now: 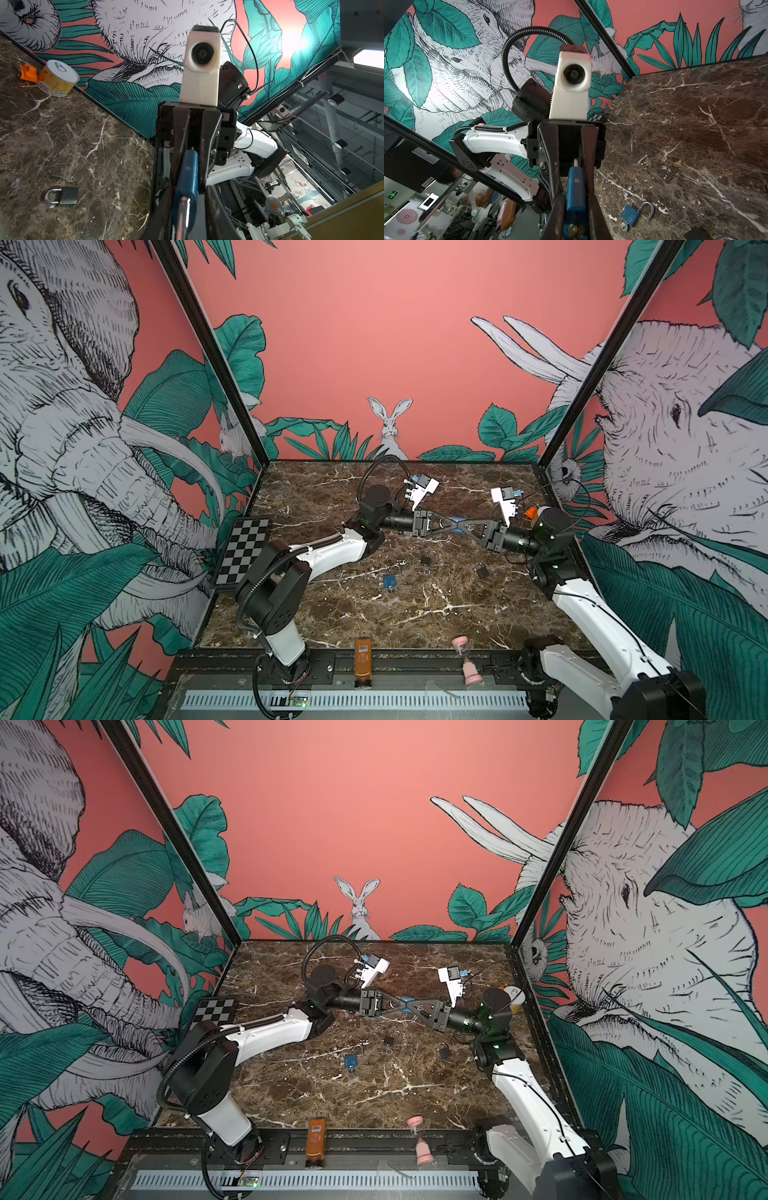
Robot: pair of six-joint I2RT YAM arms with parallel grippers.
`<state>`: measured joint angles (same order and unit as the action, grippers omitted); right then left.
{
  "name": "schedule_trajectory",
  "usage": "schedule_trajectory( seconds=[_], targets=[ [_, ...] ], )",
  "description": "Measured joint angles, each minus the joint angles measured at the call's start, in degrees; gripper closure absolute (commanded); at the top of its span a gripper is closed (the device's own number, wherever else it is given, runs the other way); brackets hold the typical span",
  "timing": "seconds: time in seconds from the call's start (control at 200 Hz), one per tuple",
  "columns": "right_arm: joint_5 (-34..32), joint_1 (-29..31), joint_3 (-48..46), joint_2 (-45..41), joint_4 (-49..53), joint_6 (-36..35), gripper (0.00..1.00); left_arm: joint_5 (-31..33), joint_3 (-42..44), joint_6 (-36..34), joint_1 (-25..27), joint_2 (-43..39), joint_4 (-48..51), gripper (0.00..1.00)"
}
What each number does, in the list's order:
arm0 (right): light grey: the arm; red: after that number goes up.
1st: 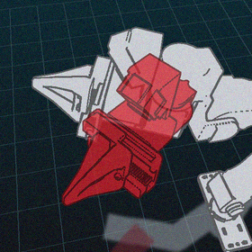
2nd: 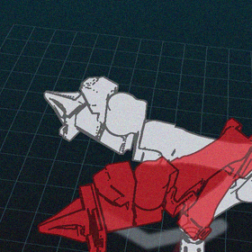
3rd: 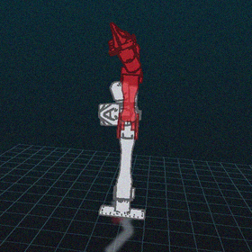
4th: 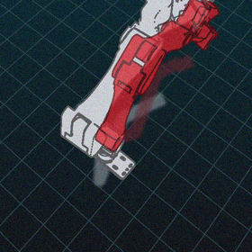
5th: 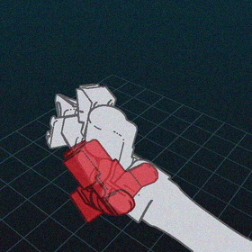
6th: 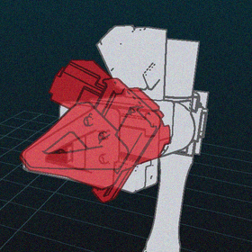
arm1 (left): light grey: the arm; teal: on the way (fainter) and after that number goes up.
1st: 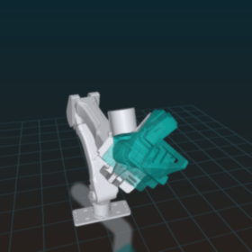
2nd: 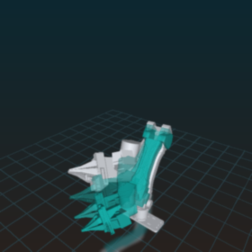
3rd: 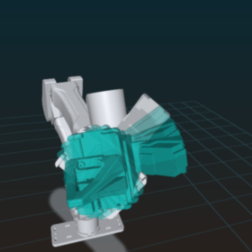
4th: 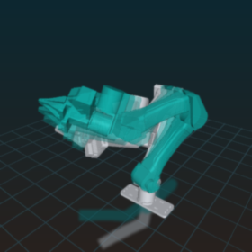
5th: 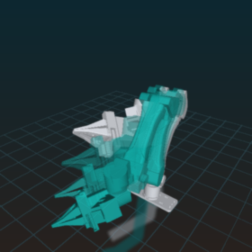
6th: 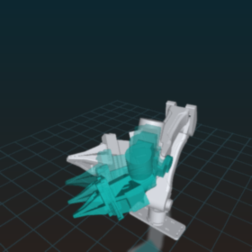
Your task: Lock with the key
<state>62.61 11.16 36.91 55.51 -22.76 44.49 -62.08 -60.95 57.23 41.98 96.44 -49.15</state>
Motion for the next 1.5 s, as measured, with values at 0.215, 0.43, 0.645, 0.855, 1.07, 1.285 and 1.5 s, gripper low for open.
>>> schedule_trajectory(
  seconds=[0.215,0.43,0.645,0.855,1.07,1.285,1.5],
  targets=[
    [0.5,0.0,0.0,0.0,0.7,-0.1,1.0,-0.3,-0.3,0.4,-0.1,0.7,-0.5,0.94],
    [0.2,-0.2,0.0,0.0,0.9,-0.1,0.84,-0.4,-0.5,1.2,-0.1,1.2,-1.4,1.0],
    [-1.8,-0.9,0.0,-1.5,4.7,-1.5,0.66,0.3,-0.2,1.7,-0.4,1.2,-2.0,1.0],
    [-3.0,-2.4,-0.1,-3.6,7.2,-2.1,0.66,0.6,0.9,1.7,-1.0,1.1,-2.2,1.0],
    [-3.2,-2.6,-0.4,-3.7,6.8,-1.2,0.75,0.6,1.0,1.7,-1.3,1.1,-2.2,1.0],
    [-3.2,-2.6,-2.0,-3.7,5.9,-0.5,0.84,0.6,1.0,1.7,-1.3,1.1,-2.2,1.0],
    [-3.0,-2.6,-2.2,-3.8,5.1,0.3,0.91,0.6,1.0,1.7,-1.3,1.1,-2.2,1.0]
  ],
)
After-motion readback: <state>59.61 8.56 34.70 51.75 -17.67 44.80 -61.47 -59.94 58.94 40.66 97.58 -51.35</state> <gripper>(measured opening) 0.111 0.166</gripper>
